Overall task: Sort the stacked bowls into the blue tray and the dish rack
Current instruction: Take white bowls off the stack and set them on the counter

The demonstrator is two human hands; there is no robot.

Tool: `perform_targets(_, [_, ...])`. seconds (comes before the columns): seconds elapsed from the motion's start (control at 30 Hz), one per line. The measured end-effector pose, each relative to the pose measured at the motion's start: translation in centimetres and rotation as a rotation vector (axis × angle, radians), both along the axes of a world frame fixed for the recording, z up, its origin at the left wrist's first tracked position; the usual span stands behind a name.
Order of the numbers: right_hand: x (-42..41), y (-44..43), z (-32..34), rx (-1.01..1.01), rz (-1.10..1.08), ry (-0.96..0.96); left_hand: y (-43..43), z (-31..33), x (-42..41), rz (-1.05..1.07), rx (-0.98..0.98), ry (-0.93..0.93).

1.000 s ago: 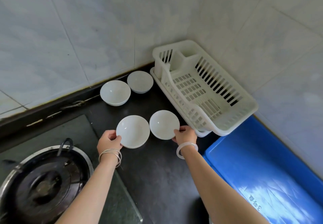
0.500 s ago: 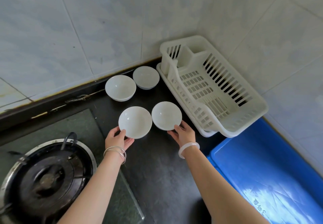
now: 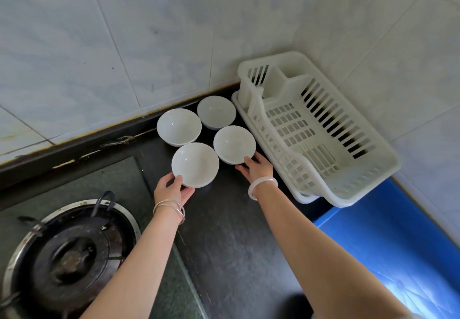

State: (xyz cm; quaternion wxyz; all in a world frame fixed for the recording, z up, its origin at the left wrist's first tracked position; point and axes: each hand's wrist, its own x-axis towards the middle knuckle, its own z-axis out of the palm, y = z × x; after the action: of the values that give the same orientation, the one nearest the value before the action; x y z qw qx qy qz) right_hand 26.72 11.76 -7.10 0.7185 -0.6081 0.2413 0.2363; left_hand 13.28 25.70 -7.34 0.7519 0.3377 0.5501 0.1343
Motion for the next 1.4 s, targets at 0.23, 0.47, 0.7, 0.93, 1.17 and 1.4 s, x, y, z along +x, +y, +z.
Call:
perform_targets(0.23, [-0.4, -0.5, 0.4, -0.012, 0.046, 0.029, -0.2, 0.1, 0.0, -0.008, 0.012, 0.000])
perform_targets(0.47, [-4.0, -4.6, 3.8, -0.155, 0.266, -0.062, -3.9, 0.9, -1.9, -0.105, -0.015, 0.029])
perform_targets(0.7, [-11.5, -14.8, 6.6, -0.518, 0.430, -0.312, -13.4, 2.2, -5.6, -0.634, 0.046, 0.015])
perform_targets(0.93, [-18.9, -26.9, 6.9, -0.940, 0.346, -0.291, -23.0, 2.8, -8.5, -1.282, 0.404, 0.003])
perform_targets(1.17, [-24.6, -32.7, 5.4, -1.150, 0.337, -0.075, -27.9, 2.8, -10.5, -1.551, 0.695, 0.033])
perform_targets(1.4, [-25.5, -31.9, 4.6, -1.221, 0.343, -0.050, -28.4, 2.6, -11.3, -1.468, 0.650, 0.031])
